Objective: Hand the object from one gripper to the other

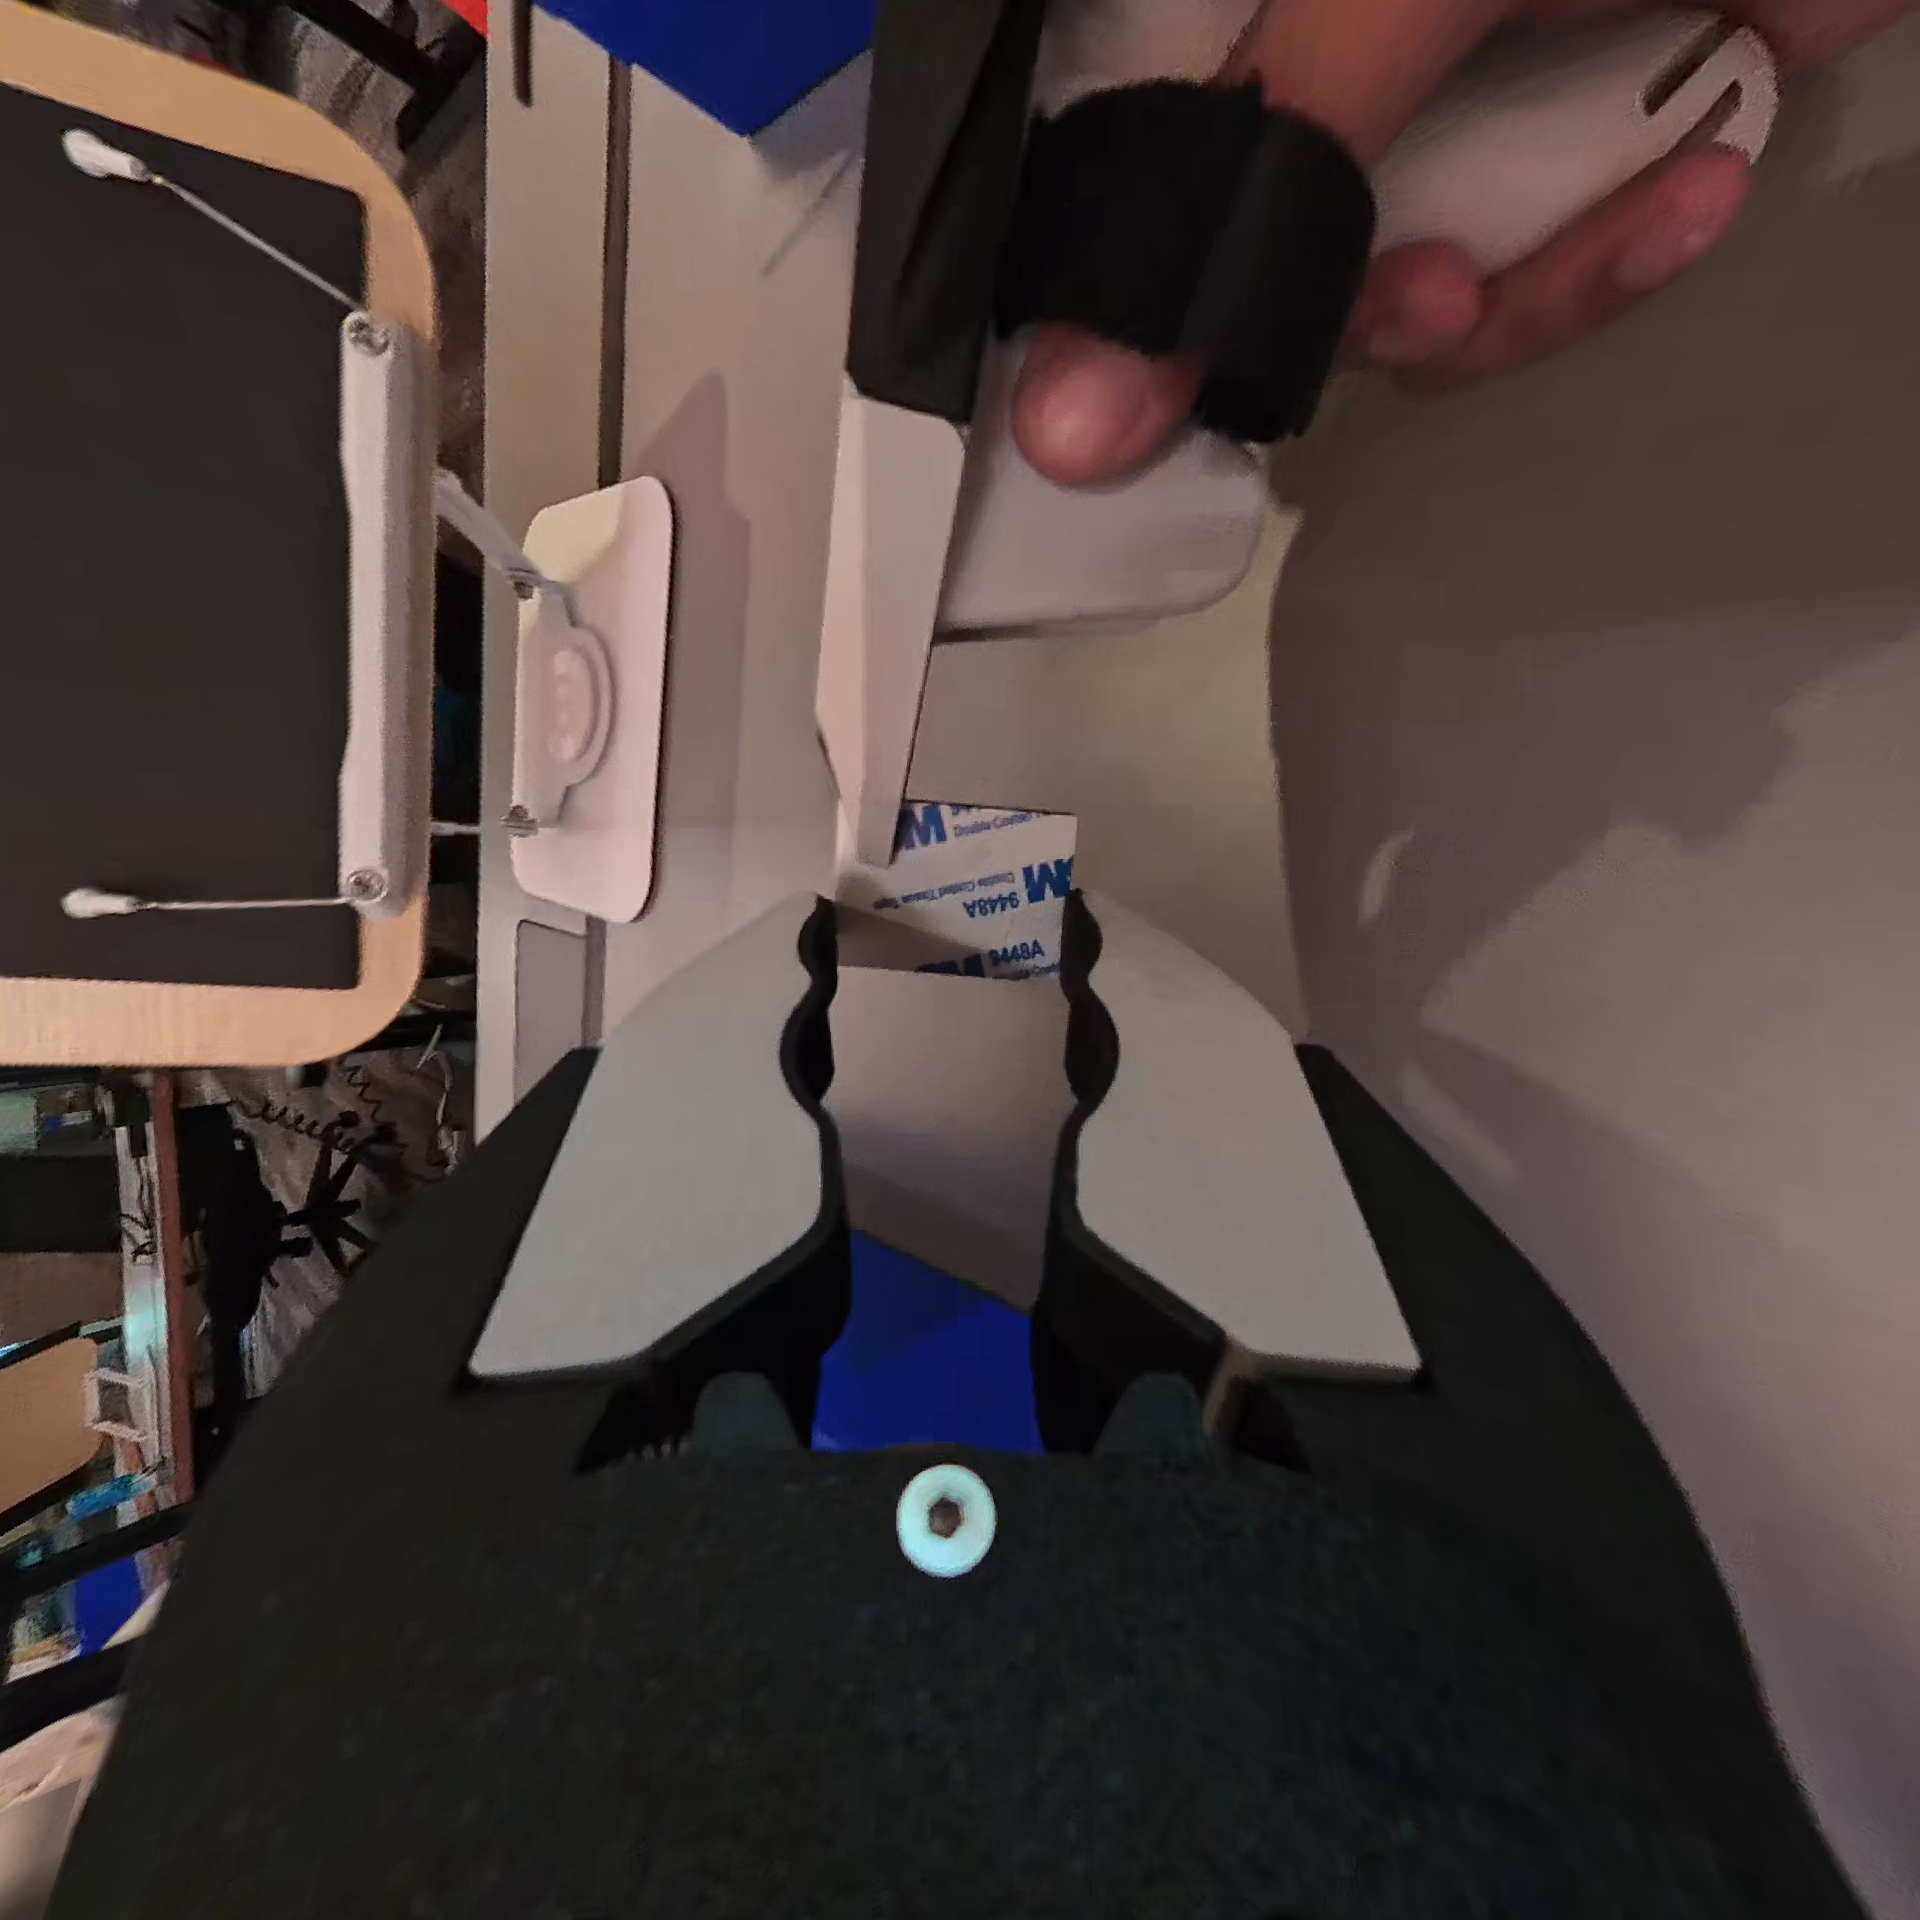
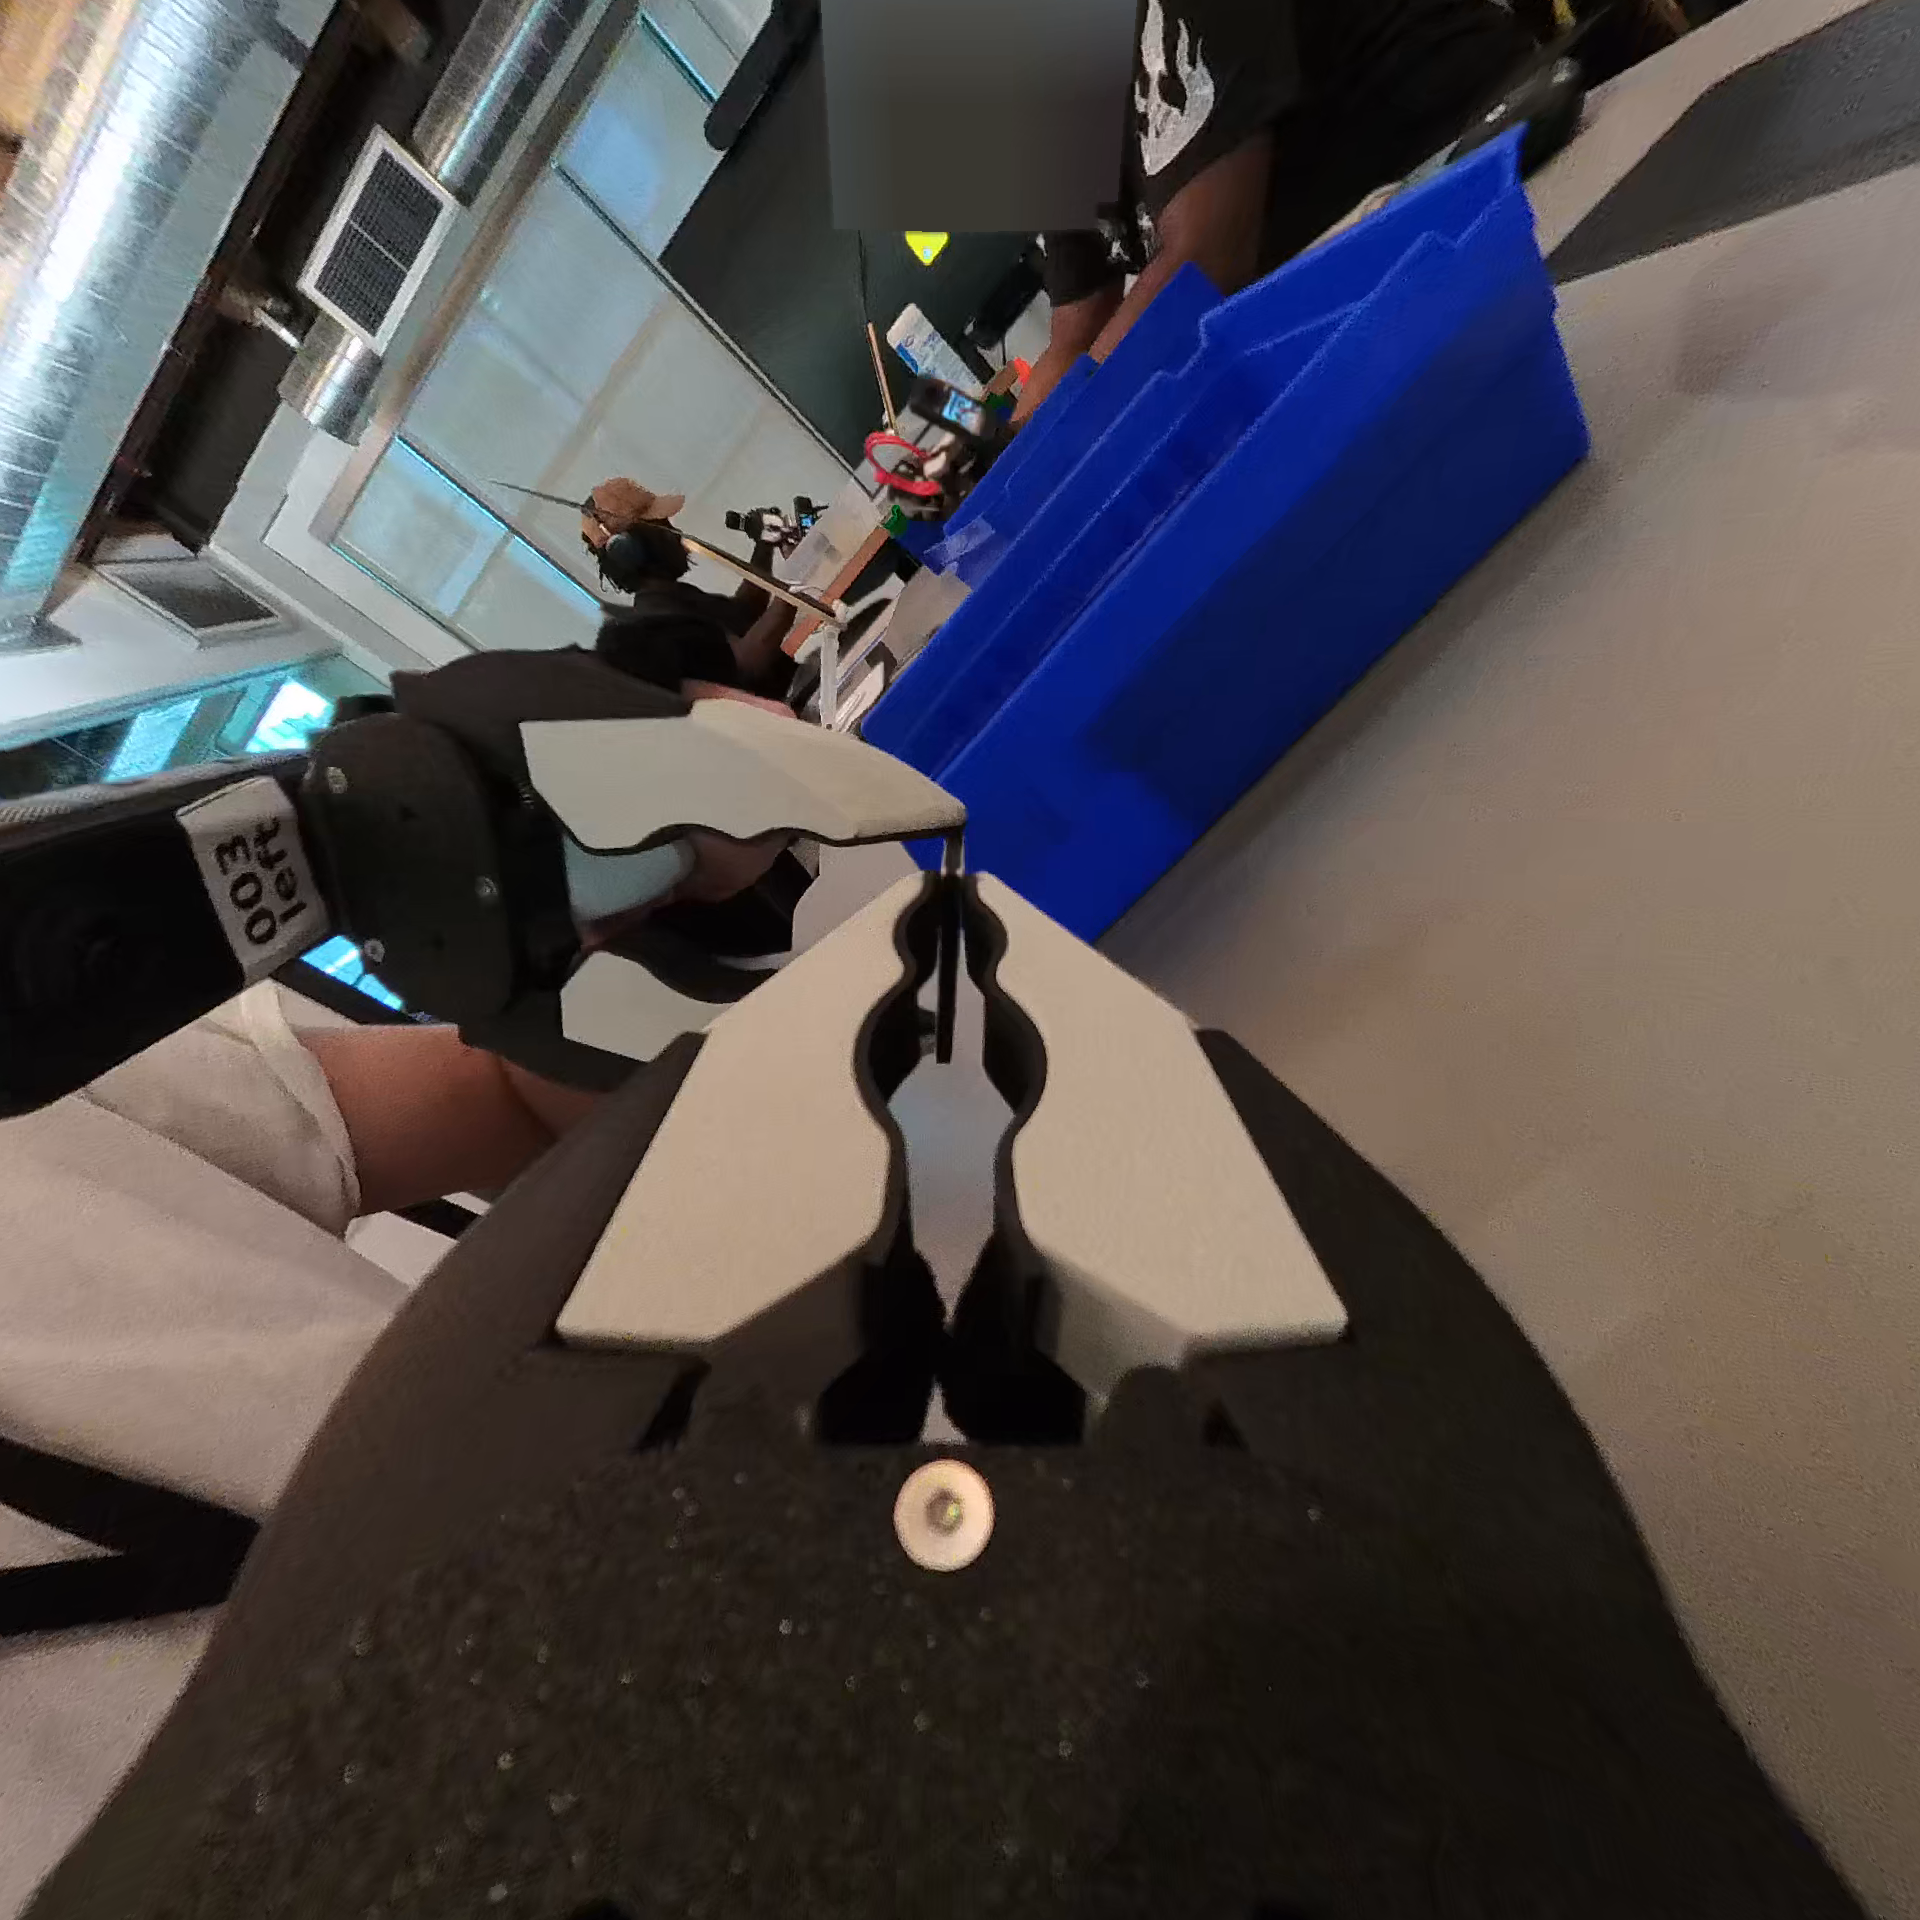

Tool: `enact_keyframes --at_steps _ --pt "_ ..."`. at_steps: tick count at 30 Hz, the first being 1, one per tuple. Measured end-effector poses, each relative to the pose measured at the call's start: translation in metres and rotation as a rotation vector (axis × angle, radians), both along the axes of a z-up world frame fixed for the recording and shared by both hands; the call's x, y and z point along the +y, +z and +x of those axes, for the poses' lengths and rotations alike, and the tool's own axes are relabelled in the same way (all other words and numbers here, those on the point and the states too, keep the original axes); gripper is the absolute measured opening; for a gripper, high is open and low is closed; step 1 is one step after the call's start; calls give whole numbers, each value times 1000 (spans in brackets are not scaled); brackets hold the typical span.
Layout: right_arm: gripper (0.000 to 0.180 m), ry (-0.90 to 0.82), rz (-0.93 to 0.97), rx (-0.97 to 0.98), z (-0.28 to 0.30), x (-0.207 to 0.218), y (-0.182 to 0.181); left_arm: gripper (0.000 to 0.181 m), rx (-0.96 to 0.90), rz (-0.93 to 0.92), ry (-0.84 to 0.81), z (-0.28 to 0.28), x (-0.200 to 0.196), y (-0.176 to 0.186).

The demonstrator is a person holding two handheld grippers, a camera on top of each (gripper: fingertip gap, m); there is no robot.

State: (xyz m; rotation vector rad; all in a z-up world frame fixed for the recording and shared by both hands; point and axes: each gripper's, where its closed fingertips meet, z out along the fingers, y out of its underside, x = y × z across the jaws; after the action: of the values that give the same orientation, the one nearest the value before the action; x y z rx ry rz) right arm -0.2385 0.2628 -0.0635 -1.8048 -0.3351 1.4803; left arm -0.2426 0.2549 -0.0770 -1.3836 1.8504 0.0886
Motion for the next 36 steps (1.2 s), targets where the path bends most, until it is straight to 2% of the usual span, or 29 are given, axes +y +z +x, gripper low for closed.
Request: enact_keyframes --at_steps 3,7,10,12,14,16,18,21,23,25,28,30,33,36 --pt "3 -63 11 24 22 -4 -4 47 -165 -180 50 13 -10 -4" --pt "3 -104 100 189 51 -13 20 51 -640 -752 151 29 -31 11" --pt "2 -55 191 188 47 -22 26 49 -1015 -1145 200 28 -34 21" --pt "3 -2 213 193 37 -29 28 49 -1127 -1269 229 25 -35 12" --pt "3 33 202 199 26 -34 25 46 -1139 -1323 183 24 -43 7" --pt "3 41 158 186 16 -34 15 40 -1104 -1289 140 24 -48 5" --pt "4 49 121 221 9 -35 14 4 -1097 -1244 87 20 -50 9" --pt "6 78 58 225 6 -35 10 3 -1066 -1172 98 16 -47 5" --pt "30 88 15 155 12 -31 -1 3 -1002 -1038 146 10 -40 -5" --pt "41 68 -21 66 23 -25 -10 3 -876 -819 210 2 -31 -18" --pt "47 55 -67 -152 27 -26 -36 3 -662 -422 293 -15 -12 -31" --pt "48 84 -96 -209 17 -37 -45 3 -543 -231 319 -23 -6 -35" --pt "49 22 -73 -156 1 -36 -37 3 -436 -93 302 -23 -7 -43" --pt "50 -27 -7 -204 -4 -32 -41 3 -370 8 261 -18 -11 -48"
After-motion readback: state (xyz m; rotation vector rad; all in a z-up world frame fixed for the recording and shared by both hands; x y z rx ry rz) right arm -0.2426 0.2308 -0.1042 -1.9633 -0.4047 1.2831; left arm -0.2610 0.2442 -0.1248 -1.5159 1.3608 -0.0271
